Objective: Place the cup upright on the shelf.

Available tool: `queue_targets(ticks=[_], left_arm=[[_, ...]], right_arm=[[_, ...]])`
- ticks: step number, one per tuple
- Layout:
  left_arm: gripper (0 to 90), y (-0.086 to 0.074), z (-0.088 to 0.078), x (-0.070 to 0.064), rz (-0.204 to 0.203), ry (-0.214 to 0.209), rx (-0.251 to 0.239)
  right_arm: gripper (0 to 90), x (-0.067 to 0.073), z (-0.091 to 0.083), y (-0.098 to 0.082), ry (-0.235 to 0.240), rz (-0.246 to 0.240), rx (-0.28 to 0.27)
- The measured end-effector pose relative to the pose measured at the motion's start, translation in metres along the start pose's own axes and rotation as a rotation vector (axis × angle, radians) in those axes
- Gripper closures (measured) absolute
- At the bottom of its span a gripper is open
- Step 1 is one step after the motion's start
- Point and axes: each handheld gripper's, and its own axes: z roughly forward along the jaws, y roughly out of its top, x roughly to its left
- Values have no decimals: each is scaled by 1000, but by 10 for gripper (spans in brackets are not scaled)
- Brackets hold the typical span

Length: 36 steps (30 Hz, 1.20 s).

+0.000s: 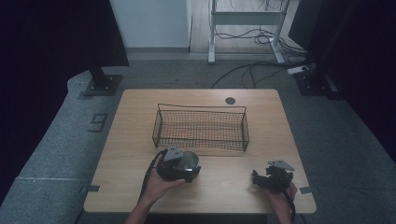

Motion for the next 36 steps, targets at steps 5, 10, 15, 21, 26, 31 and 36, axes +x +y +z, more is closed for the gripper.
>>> queue_targets(ticks=[5,10,15,21,26,31,36], left_arm=[[143,6,-4,4,-10,-6,-11],[143,11,-7,7,-14,-13,-15],[143,16,-7,8,-12,-23,-16],[143,22,-7,7,0,-26,-16],[143,24,-8,7,2,-25,-18],[143,26,-8,9,0,-28,-20],[143,28,-9,10,-1,-29,-22]], right_arm=[[36,0,0,0,0,0,0],[36,0,0,0,0,1,0],[36,0,0,0,-2,3,0],[37,0,0,0,-3,7,0],[37,0,0,0,-3,7,0],[37,-1,0,0,-4,7,0],[37,-1,1,0,-5,6,-1]])
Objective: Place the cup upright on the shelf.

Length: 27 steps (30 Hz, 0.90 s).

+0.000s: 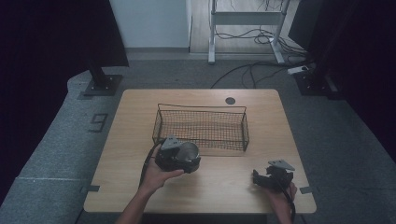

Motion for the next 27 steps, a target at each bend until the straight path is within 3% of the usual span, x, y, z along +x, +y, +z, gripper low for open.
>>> queue_targets(ticks=[27], left_arm=[[143,21,-2,10,1,13,-6]], right_arm=[[38,0,0,0,-1,3,-1]])
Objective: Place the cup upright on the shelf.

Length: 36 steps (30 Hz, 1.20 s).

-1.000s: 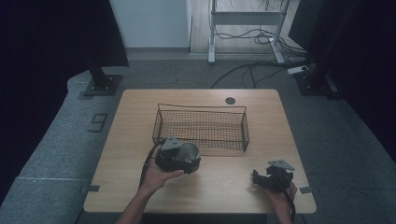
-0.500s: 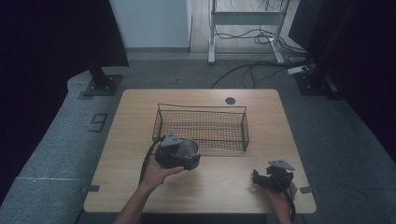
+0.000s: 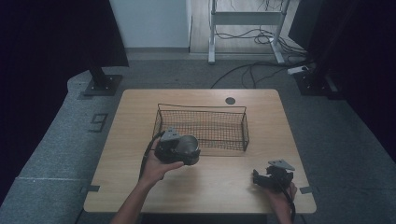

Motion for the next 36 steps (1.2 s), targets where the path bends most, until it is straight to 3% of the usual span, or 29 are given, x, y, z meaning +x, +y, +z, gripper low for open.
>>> queue_targets(ticks=[24,36], left_arm=[[143,18,0,12,-21,4,-10],[143,29,1,11,-8,4,-12]], right_arm=[[38,0,0,0,1,-1,1],[38,0,0,0,0,-1,1]])
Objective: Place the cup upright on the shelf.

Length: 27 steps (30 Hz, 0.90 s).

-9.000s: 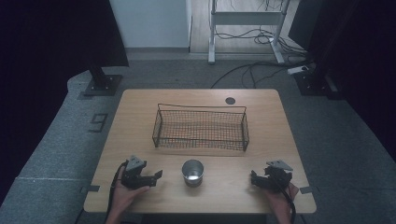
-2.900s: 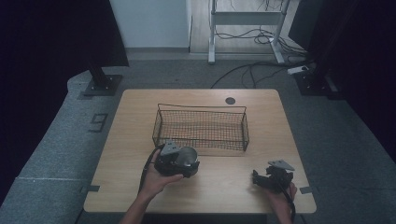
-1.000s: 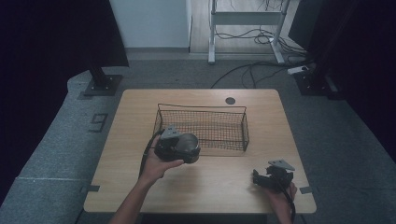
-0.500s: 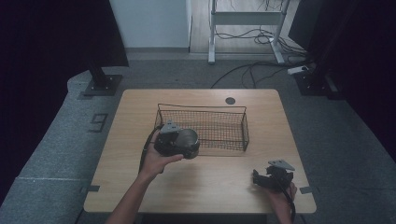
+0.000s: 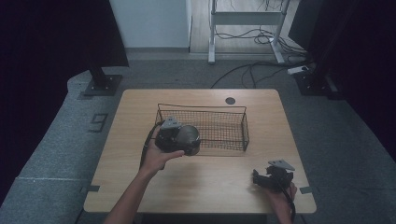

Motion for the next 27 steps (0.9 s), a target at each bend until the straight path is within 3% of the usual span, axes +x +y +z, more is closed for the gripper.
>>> queue_targets(ticks=[27], left_arm=[[143,17,2,4,15,16,0]], right_arm=[[38,0,0,0,-1,-2,-1]])
